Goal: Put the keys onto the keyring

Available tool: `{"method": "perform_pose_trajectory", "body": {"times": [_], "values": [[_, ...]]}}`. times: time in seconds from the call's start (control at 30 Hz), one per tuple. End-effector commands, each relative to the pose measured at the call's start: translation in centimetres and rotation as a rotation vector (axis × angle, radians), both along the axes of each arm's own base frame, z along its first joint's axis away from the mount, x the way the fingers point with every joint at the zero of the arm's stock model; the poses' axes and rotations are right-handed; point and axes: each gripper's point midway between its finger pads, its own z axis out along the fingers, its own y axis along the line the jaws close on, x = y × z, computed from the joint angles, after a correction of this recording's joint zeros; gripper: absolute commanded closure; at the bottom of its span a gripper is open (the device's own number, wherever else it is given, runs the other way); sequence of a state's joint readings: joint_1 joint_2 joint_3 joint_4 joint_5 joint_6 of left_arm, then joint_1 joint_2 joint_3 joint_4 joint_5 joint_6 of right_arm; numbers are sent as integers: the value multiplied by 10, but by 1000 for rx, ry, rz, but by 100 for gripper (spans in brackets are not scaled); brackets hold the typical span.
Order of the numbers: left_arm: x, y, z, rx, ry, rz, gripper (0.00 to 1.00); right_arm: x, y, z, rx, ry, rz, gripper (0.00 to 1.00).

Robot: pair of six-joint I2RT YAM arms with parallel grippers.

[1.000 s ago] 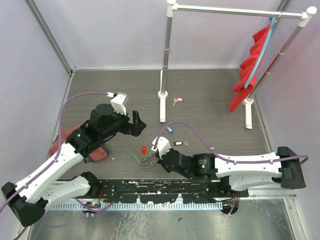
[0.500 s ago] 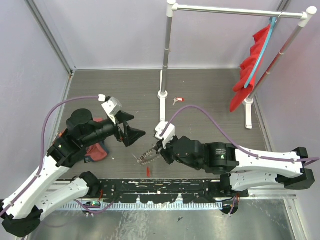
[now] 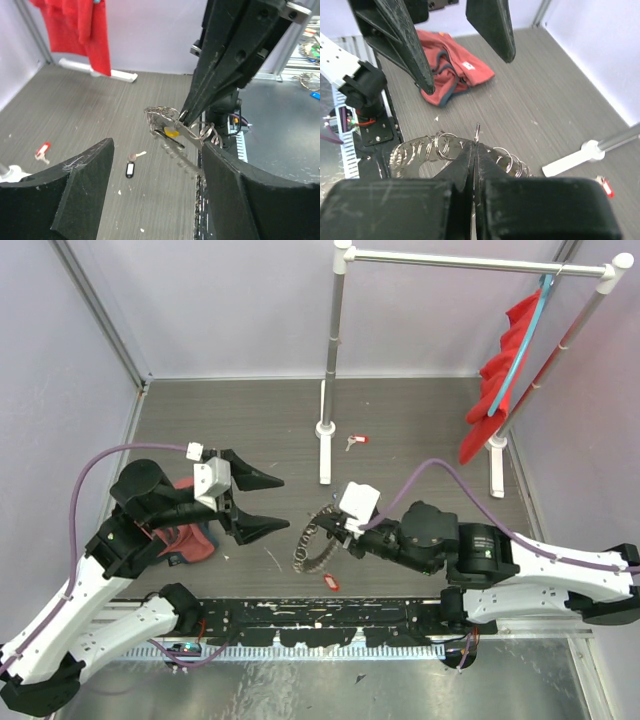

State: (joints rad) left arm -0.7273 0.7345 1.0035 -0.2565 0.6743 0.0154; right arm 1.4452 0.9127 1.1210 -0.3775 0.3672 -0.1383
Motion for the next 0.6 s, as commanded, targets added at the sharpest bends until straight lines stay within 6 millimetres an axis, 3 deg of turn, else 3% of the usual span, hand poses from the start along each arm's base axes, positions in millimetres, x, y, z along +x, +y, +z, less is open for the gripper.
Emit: {"method": "perform_pose_trajectory", "body": {"times": [0.0,0.23,0.37,0.57], "values": [[-23,0,34,-92,-111,-117,21,-15,0,66,212,-151,122,99],[-35,-1,53,-104,-120,-183,13,-25,7,79,257,-165,186,99],[-33,-2,54,-67,-74,-179,13,-24,14,75,256,-58,162,99],[-33,5,48,-8,-12,-140,14,-5,11,56,212,71,6,99]]}}
